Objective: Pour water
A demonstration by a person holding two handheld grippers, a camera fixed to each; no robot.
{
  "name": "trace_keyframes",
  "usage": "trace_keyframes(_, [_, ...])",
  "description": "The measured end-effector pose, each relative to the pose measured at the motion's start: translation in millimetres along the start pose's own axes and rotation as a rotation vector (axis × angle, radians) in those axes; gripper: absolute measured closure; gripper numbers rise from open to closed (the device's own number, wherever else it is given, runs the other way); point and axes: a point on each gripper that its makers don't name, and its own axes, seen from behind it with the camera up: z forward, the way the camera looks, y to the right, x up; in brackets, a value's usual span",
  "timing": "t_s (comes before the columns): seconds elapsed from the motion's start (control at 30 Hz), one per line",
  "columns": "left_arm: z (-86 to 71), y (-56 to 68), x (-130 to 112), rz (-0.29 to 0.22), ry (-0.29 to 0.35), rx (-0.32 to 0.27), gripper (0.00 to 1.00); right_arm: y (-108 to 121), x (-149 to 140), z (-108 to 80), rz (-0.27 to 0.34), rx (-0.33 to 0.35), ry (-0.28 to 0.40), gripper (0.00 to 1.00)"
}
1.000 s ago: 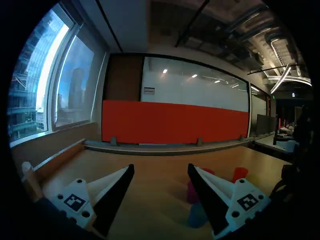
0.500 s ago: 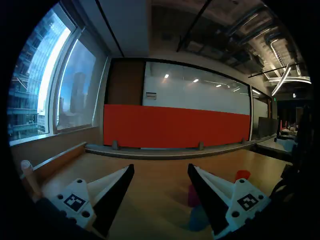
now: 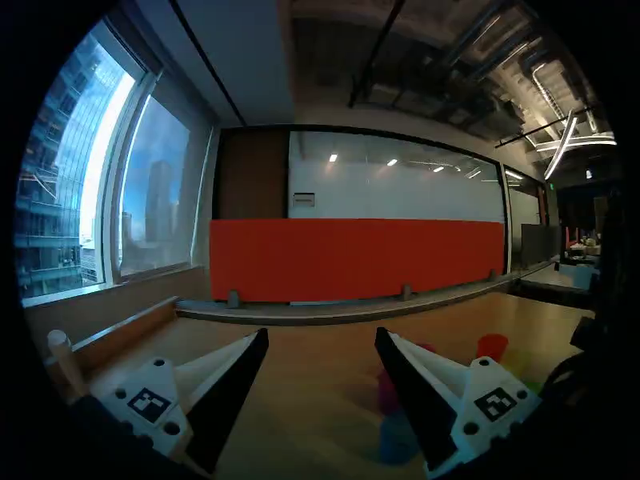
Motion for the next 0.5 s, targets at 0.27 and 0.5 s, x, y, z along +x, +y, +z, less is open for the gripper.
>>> trace_keyframes(0.27, [1.5, -13.3, -9.7, 0.034, 0.003, 0.059, 0.01, 8.7, -3.3, -3.7, 0.041, -0.009, -0.017, 0.01])
trace_keyframes(0.5, [3.6, -17.4, -28.7, 0.039, 0.004, 0.083, 0.0, 12.3, -8.2, -7.4, 0.035, -0.014, -0.037, 0.01])
